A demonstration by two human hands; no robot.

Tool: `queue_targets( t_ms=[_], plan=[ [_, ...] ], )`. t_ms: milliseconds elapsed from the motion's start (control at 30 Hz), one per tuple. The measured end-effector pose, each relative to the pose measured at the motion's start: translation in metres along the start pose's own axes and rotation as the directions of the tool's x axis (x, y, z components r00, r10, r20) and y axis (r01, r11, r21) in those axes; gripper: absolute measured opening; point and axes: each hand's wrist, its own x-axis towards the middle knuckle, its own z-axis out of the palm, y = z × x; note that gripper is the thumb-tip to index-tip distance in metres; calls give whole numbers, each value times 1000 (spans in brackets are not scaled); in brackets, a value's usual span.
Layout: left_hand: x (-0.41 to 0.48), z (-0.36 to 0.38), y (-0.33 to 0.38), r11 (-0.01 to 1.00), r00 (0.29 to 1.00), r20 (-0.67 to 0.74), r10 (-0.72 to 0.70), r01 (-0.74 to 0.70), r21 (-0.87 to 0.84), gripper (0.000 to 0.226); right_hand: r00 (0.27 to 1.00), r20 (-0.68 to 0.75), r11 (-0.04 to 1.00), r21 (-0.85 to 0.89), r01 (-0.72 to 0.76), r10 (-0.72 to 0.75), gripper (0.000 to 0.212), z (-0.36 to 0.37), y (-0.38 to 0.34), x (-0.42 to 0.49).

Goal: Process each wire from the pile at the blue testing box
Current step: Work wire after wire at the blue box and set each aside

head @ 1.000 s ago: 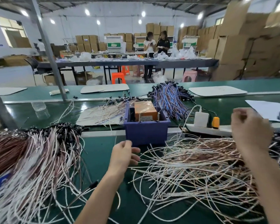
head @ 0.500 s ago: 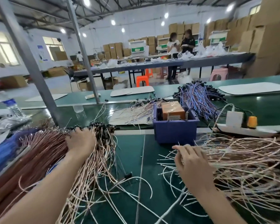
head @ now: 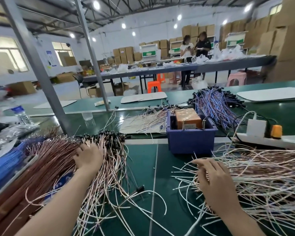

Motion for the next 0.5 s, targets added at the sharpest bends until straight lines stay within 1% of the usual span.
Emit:
queue_targets(
  t_ms=[100, 200, 267, 300, 333, 367, 433, 467, 500],
  plan=[
    [5, -3, 4, 988, 995, 28, -93, 96, -124, 36, 992, 11, 976, 177, -124, 125, 29, -4, -3, 3],
    [4, -6, 8, 921, 978, 50, -204, 209, -330, 33, 951, 56, 888, 347, -303, 303, 34, -8, -3, 5],
    [-1, -12, 12, 887, 968, 12, -249, 233, -399, 32, 916, 87, 804, 452, -386, 391, 36, -10, 1, 7],
    [-5, -16, 16, 874, 967, -49, -252, 206, -440, 28, 906, 101, 769, 496, -404, 411, 38, -11, 2, 7],
    [-11, -23, 22, 849, 967, -126, -223, 129, -513, 22, 901, 117, 743, 527, -413, 419, 40, -13, 2, 7],
    [-19, -30, 30, 797, 967, -201, -157, 4, -603, 19, 898, 133, 716, 560, -416, 418, 42, -15, 2, 6],
    [-45, -47, 55, 618, 958, -285, 41, -248, -746, 14, 906, 138, 666, 635, -391, 400, 38, -18, 1, 9],
    [-62, -55, 68, 538, 931, -332, 154, -361, -761, 11, 910, 143, 627, 683, -375, 390, 32, -20, -3, 14],
    [-81, -61, 82, 483, 883, -380, 275, -469, -740, 10, 906, 169, 563, 735, -378, 388, 27, -20, -4, 18]
  ],
)
